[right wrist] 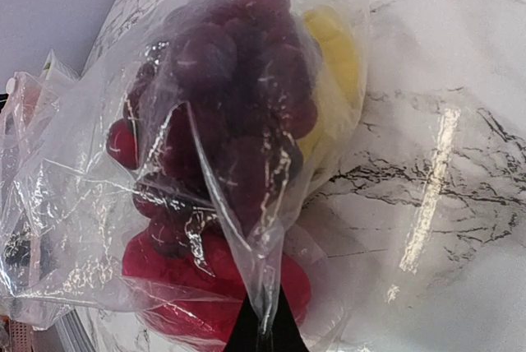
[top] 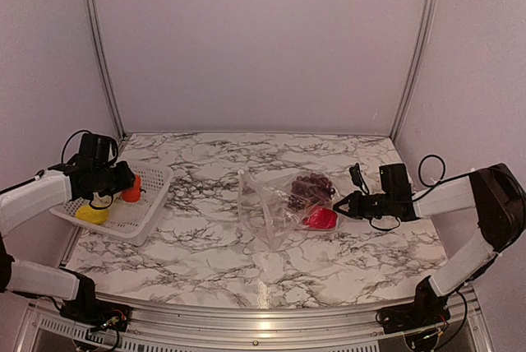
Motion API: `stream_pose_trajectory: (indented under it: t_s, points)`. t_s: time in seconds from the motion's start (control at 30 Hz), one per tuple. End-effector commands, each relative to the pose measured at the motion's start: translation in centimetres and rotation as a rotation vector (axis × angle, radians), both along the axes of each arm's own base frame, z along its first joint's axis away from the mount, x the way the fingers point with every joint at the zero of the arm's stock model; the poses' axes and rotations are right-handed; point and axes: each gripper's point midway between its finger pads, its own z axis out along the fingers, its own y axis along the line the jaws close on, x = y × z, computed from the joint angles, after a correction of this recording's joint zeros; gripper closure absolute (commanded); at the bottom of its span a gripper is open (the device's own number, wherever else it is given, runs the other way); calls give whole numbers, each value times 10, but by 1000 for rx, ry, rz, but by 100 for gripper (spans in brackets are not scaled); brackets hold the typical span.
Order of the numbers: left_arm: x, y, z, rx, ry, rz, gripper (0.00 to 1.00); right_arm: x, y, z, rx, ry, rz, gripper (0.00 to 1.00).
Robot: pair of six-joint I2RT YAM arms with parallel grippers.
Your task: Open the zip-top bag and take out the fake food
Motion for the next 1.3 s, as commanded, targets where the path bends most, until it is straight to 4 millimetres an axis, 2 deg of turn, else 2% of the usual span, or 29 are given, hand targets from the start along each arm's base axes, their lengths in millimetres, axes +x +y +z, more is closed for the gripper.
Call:
stream_pose_trajectory:
  t_s: [0.0, 0.2, 0.47, 0.53, 0.6, 0.73, 0.87, 1.07, 1.17, 1.27]
  points:
    - [4, 14, -16, 68, 61, 50, 88, 5, -2, 7, 10, -11, -4, 100]
    - [9, 25, -32, 130, 85, 90, 86, 5, -1, 7, 10, -12, 0, 100]
    - [16, 23, -54, 142, 122, 79, 83, 5, -1, 6, 8, -7, 3, 100]
    - [18, 23, -56, 144, 126, 78, 80, 5, -1, 6, 8, -7, 3, 100]
    - [19, 23, -57, 144, 126, 79, 72, 5, -1, 6, 10, -7, 4, 100]
    - [21, 15, -49, 101, 102, 53, 54, 4, 0, 7, 12, -7, 7, 100]
    - [23, 6, -31, 61, 57, 17, 45, 5, 0, 10, 11, -9, 5, 100]
    - [23, -6, -5, 15, 9, -41, 39, 5, 0, 12, 8, -12, 6, 99]
    - [21, -25, 12, -47, -54, -113, 39, 5, -1, 13, 4, -14, 5, 99]
    - [14, -63, 29, -124, -137, -253, 42, 5, -1, 12, 4, -12, 6, 99]
